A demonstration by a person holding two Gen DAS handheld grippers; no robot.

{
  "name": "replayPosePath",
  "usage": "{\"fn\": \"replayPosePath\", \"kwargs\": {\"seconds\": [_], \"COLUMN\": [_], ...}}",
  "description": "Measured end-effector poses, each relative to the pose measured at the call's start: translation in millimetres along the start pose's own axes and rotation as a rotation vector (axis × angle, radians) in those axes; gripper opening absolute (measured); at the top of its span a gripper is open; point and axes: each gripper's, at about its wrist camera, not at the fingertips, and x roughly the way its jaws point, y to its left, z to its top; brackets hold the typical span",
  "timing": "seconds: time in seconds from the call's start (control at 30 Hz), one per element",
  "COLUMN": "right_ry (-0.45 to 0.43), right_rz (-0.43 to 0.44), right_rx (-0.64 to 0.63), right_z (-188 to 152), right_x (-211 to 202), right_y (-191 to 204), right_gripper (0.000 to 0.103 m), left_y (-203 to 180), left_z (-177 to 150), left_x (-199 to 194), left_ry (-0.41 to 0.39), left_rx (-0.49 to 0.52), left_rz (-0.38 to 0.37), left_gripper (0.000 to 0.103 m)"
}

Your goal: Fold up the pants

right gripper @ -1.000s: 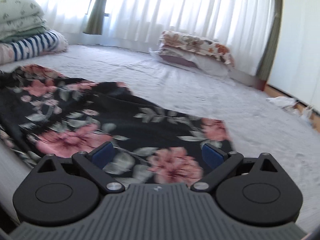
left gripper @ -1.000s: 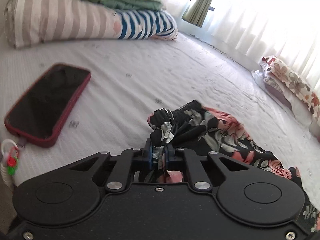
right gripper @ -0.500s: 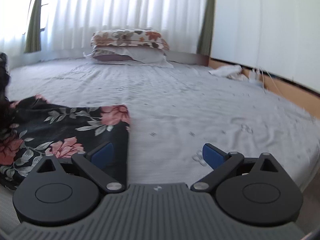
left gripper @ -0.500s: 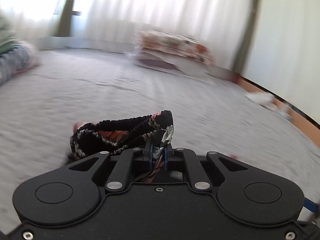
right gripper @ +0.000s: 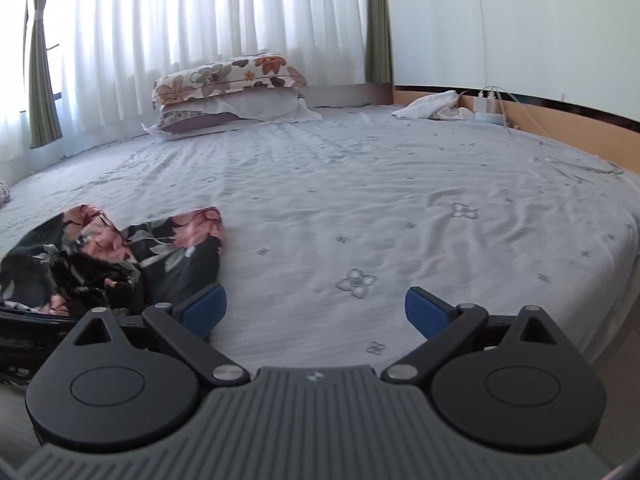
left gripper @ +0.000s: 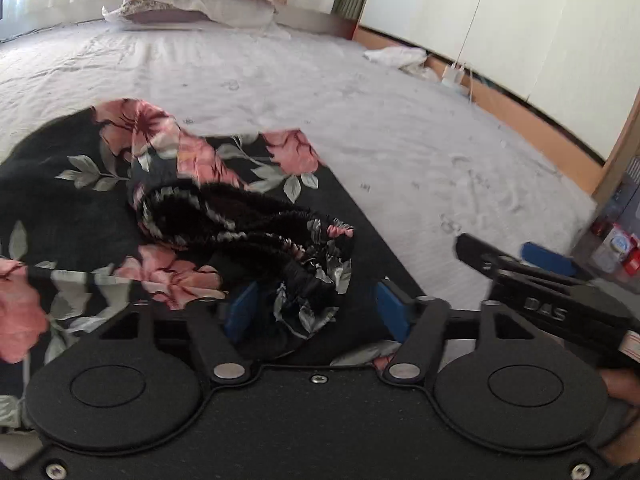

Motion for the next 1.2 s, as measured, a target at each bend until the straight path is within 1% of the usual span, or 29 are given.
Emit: {"fn": "replayPosePath", "kwargs": {"seconds": [0.07,0.17,0.23,0.3,0.37,0.4,0.43,0.47,0.5,0.53,0.57,0.6,0.63,0.67,0.73,0.8,0.87,0.9,0.93,0.97,1.0,1.03,1.07,1.13,1.2], "right_ry": [-0.004,-0.018,-0.019,-0.007,0.012,0.023,0.044,0.067,0.093,0.12,0.139,0.147,0.132,0.094,0.03,0.012,0.025,0.042,0.072,0.106,0.134,0.141,0.13,0.11,0.079], "right_rz": [0.038,0.115,0.178,0.229,0.246,0.25,0.254,0.257,0.254,0.243,0.227,0.202,0.18,0.166,0.151,0.141,0.111,0.091,0.068,0.039,0.013,0.003,0.004,-0.008,-0.005], "right_rx": [0.001,-0.036,-0.084,-0.148,-0.207,-0.226,-0.24,-0.247,-0.247,-0.245,-0.239,-0.221,-0.185,-0.134,-0.029,0.036,0.019,0.006,-0.011,-0.023,-0.031,-0.043,-0.057,-0.103,-0.152], "right_z": [3,7,9,9,7,6,4,3,2,1,0,0,2,3,9,10,5,0,-4,-8,-11,-15,-16,-15,-13], "right_x": [2,3,5,10,17,22,28,34,41,46,50,50,47,39,22,10,7,9,14,21,27,30,28,24,16], "right_y": [9,31,51,76,101,111,120,127,133,137,139,138,135,128,111,100,98,97,97,97,97,96,98,104,106], "right_gripper": [0.102,0.102,0.102,0.102,0.102,0.101,0.098,0.09,0.084,0.069,0.04,0.029,0.021,0.019,0.019,0.019,0.02,0.021,0.025,0.045,0.046,0.049,0.059,0.07,0.075], "left_y": [12,37,54,67,82,90,98,105,110,115,119,121,122,124,124,119,115,115,115,114,114,114,114,114,112], "left_z": [0,-4,-7,-9,-13,-14,-17,-20,-23,-28,-31,-35,-38,-41,-47,-50,-52,-53,-53,-53,-53,-52,-51,-46,-40], "left_x": [-23,-56,-78,-89,-95,-96,-97,-98,-99,-100,-100,-99,-99,-97,-100,-97,-94,-95,-96,-97,-98,-99,-102,-105,-108], "left_ry": [-0.028,-0.072,-0.111,-0.135,-0.143,-0.135,-0.121,-0.108,-0.101,-0.092,-0.081,-0.07,-0.057,-0.043,-0.049,-0.044,-0.041,-0.041,-0.04,-0.037,-0.035,-0.036,-0.041,-0.066,-0.105], "left_rx": [-0.004,-0.043,-0.08,-0.093,-0.114,-0.134,-0.154,-0.174,-0.188,-0.193,-0.191,-0.183,-0.175,-0.173,-0.162,-0.125,-0.102,-0.106,-0.114,-0.119,-0.123,-0.128,-0.134,-0.142,-0.134], "left_rz": [0.006,0.064,0.144,0.26,0.361,0.397,0.424,0.441,0.446,0.444,0.445,0.452,0.462,0.471,0.469,0.467,0.47,0.465,0.458,0.453,0.448,0.445,0.443,0.429,0.406], "left_gripper": [0.069,0.068,0.064,0.06,0.044,0.042,0.039,0.037,0.037,0.036,0.036,0.035,0.035,0.035,0.036,0.036,0.036,0.035,0.035,0.035,0.035,0.035,0.035,0.036,0.037]}}
